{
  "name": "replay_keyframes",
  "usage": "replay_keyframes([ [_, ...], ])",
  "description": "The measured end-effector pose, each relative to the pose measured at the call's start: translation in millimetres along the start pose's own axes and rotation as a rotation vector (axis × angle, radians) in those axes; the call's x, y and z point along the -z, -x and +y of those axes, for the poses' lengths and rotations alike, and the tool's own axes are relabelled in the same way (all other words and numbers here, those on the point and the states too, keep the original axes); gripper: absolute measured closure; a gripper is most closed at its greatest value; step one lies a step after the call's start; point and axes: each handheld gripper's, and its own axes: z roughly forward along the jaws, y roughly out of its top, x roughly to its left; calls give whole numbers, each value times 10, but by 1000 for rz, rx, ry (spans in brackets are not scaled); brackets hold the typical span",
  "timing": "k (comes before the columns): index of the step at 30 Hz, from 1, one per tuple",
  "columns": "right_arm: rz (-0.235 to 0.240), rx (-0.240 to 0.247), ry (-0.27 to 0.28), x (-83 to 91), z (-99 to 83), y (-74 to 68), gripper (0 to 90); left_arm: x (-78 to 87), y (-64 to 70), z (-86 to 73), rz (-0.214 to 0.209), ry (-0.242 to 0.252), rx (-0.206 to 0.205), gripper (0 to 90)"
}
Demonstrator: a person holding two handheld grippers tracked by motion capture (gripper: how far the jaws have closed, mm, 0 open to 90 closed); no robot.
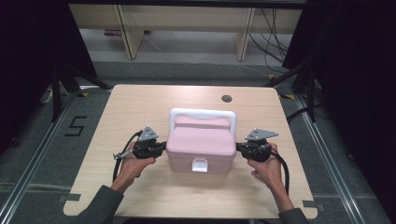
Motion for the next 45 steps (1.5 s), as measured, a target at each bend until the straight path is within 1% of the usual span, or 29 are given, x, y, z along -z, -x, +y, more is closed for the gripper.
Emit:
replay_keyframes([
  [3, 8, 20, -1, -16, 8, -37, 900, 58, 27, -41, 1, 9, 0, 897],
  [4, 5, 24, 7, -25, 8, -45, 900, 103, 26, -59, 7, -10, -20, 897],
  [6, 21, 27, -4, -31, 17, -66, 900, 132, 56, -87, 6, 2, 2, 897],
  [7, 12, 34, 4, -35, 18, -75, 900, 155, 48, -93, 6, -10, -22, 897],
  [8, 16, 20, 0, -36, 17, -95, 900, 159, 61, -106, 8, 4, -12, 897],
  [9, 26, 12, -6, -32, 20, -110, 900, 185, 45, -106, 9, -20, -37, 897],
  [10, 24, 27, -5, -37, 20, -112, 900, 181, 57, -115, 13, 0, -18, 896],
  [12, 17, 50, 6, -38, 21, -123, 900, 204, 37, -126, 10, -7, -22, 897],
  [13, 31, 45, -1, -39, 21, -138, 900, 207, 35, -136, 10, 2, -11, 896],
  [15, 22, 52, 4, -39, 19, -161, 900, 225, 27, -148, 7, 2, -7, 896],
  [16, 34, 27, -4, -39, 17, -187, 900, 241, 20, -154, 7, -8, -18, 897],
  [17, 27, 60, 8, -45, 20, -174, 900, 243, 26, -158, 2, -3, -12, 897],
  [18, 29, 55, 5, -42, 18, -182, 900, 255, 39, -162, 14, -6, -10, 896],
  [19, 36, 42, 6, -45, 13, -197, 900, 249, 46, -172, 4, 9, 1, 897],
  [21, 38, 27, -5, -34, 8, -222, 900, 267, 41, -182, 2, 0, -8, 896],
  [23, 35, 61, 5, -35, 4, -215, 900, 276, 28, -185, -2, -11, -14, 896],
  [25, 31, 39, -5, -22, -3, -241, 900, 271, 22, -185, -1, -4, -2, 891],
  [26, 30, 65, 3, -29, 1, -219, 898, 275, 18, -181, 15, -14, -10, 864],
  [27, 22, 64, 2, -26, 0, -219, 882, 271, -5, -182, 6, -21, -31, 839],
  [28, 14, 80, 7, -27, 2, -208, 871, 267, -6, -182, 10, -20, -23, 835],
  [29, 10, 76, 13, -25, -1, -203, 868, 266, 0, -184, 21, -15, -10, 837],
  [30, 3, 43, 2, -9, -6, -220, 860, 279, -24, -182, 22, -28, -30, 835],
  [31, -4, 66, 4, -1, -7, -199, 853, 274, -26, -183, 22, -13, -6, 829],
  [32, -9, 64, 2, 15, -14, -189, 846, 297, -56, -175, 20, -36, -19, 818],
  [33, -18, 61, -3, 36, -24, -174, 837, 302, -73, -176, 16, -35, -13, 807],
  [37, -41, 34, 10, 102, -96, -112, 799, 306, -113, -170, 10, -36, -2, 766],
  [41, -60, -3, -4, 154, -166, -123, 734, 288, -137, -162, 20, -59, -7, 695],
  [42, -65, 24, -4, 158, -175, -104, 712, 284, -148, -164, 13, -67, -5, 680],
  [45, -78, 22, -18, 173, -196, -128, 645, 287, -162, -170, 21, -81, -3, 615],
])
